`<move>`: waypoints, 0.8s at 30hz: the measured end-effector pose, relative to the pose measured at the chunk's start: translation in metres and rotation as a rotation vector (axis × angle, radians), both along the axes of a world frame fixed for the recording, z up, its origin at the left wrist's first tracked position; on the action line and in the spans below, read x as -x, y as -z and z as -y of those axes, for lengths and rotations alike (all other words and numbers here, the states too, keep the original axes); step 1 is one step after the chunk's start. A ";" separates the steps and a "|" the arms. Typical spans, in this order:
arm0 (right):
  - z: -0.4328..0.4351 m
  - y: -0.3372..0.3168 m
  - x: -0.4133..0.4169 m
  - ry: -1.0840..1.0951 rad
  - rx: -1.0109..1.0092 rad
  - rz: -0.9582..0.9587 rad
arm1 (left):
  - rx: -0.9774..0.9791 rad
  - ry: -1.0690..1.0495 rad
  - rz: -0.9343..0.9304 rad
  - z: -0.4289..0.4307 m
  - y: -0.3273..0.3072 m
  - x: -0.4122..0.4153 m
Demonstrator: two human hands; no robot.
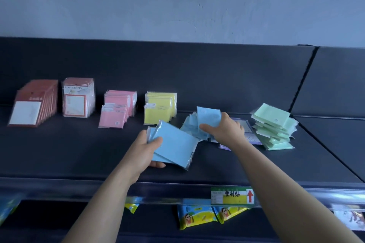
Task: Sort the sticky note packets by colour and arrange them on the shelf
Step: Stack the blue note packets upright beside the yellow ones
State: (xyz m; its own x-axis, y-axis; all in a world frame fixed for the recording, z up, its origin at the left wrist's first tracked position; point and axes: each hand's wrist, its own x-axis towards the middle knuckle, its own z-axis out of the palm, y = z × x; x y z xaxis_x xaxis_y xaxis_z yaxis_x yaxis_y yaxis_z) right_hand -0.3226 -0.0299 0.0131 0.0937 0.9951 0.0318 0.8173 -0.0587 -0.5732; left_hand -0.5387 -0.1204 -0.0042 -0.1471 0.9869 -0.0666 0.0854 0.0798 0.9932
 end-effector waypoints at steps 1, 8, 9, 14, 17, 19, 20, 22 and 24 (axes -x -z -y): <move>-0.001 0.000 0.001 0.022 -0.008 -0.044 | 0.003 0.009 0.001 -0.001 -0.001 0.004; 0.017 -0.010 -0.010 -0.045 -0.180 -0.688 | 0.082 0.043 0.079 -0.013 -0.003 0.016; 0.021 -0.011 -0.011 -0.080 -0.157 -0.757 | 0.087 0.048 0.088 -0.015 -0.004 0.016; 0.029 0.003 0.000 -0.174 -0.047 -0.711 | 0.084 0.083 0.108 -0.020 -0.003 0.015; 0.030 0.005 0.000 -0.151 -0.065 -0.701 | 0.055 0.032 0.044 -0.019 -0.003 0.021; 0.033 0.003 -0.006 -0.131 -0.054 -0.645 | 0.011 -0.045 -0.028 -0.020 -0.006 0.032; 0.035 0.002 -0.009 -0.134 -0.045 -0.556 | -0.014 -0.082 -0.054 -0.020 -0.008 0.039; 0.037 0.001 -0.010 -0.140 -0.055 -0.331 | -0.059 -0.124 -0.076 -0.021 -0.011 0.048; 0.040 -0.003 -0.004 -0.114 -0.159 -0.234 | -0.080 -0.118 -0.056 -0.021 -0.013 0.049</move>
State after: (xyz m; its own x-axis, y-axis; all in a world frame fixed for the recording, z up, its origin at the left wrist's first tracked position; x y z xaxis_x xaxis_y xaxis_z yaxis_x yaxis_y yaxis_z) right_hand -0.3183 -0.0702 0.0165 0.0051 0.9839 0.1788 0.6584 0.1312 -0.7411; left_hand -0.5876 -0.0997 0.0093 -0.2635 0.9644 0.0229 0.1360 0.0136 0.9906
